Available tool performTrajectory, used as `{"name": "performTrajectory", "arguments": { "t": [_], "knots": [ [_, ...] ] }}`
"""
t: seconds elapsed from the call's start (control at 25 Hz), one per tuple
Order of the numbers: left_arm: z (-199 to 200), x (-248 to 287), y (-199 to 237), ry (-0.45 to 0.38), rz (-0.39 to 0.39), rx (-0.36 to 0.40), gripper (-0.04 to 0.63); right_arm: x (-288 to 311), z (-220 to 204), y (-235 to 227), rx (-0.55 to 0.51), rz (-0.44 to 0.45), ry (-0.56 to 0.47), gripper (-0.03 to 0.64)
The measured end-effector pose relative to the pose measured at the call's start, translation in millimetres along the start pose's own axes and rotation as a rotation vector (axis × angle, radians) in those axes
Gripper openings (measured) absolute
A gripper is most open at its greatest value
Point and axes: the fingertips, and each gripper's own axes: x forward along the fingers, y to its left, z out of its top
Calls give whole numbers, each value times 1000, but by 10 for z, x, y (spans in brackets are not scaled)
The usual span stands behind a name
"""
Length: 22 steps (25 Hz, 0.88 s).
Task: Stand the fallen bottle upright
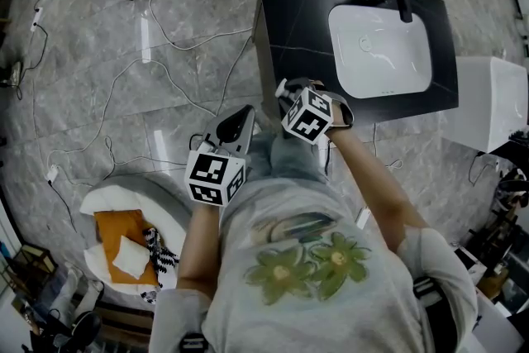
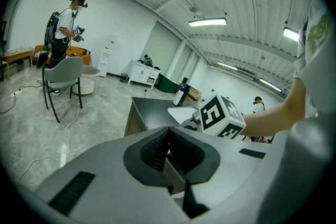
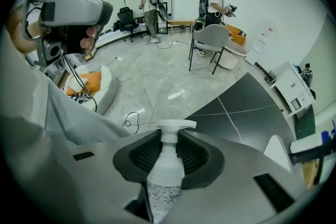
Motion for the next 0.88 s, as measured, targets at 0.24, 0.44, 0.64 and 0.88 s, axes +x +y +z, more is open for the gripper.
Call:
{"name": "performTrajectory", "arguments": {
  "t": [0.24,0.44,0.64,0.88],
  "knots": [
    [-20,-18,-54,2,-5,7,18,-40,3,22,-5,5,-19,120],
    [-17,-41,-67,2,1,7,18,-94,5,23,-5,-3,-32,120],
    [8,-19,-123,-2,-1,14,18,-185,8,-2,4,-11,-54,120],
    [17,25,-253,-6,-7,22,18,-323,-10,-16,13,-16,-90,120]
  ]
}}
